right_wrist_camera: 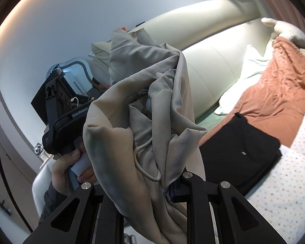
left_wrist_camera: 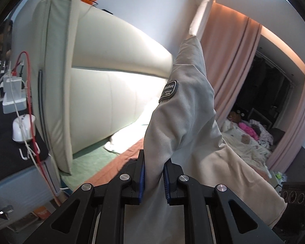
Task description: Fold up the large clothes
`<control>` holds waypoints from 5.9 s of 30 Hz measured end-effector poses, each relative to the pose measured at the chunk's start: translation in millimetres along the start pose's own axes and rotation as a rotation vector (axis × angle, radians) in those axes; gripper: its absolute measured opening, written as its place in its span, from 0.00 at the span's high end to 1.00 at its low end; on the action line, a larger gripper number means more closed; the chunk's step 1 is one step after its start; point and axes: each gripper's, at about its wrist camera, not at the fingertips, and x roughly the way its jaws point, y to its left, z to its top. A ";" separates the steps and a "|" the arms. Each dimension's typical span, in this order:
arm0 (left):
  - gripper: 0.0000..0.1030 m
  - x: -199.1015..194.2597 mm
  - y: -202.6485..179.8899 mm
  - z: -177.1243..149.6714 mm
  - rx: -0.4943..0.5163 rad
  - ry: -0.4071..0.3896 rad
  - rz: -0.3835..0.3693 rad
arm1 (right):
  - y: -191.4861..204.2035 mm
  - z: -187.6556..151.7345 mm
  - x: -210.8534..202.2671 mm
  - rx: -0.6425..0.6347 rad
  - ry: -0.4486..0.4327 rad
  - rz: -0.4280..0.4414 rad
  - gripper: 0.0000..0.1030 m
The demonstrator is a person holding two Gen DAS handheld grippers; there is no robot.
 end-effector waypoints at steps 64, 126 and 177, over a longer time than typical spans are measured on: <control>0.24 147.2 53.9 -187.4 -0.159 0.333 0.347 | -344.2 -48.2 117.8 0.421 0.094 -0.284 0.72; 0.02 47.6 -109.5 -205.0 0.040 0.221 0.284 | -223.8 -42.6 -128.8 0.100 0.134 -0.544 0.00; 0.02 -176.0 -315.5 -366.2 0.321 -0.018 -0.089 | -51.1 -296.2 -459.7 -0.076 -0.280 -0.848 0.00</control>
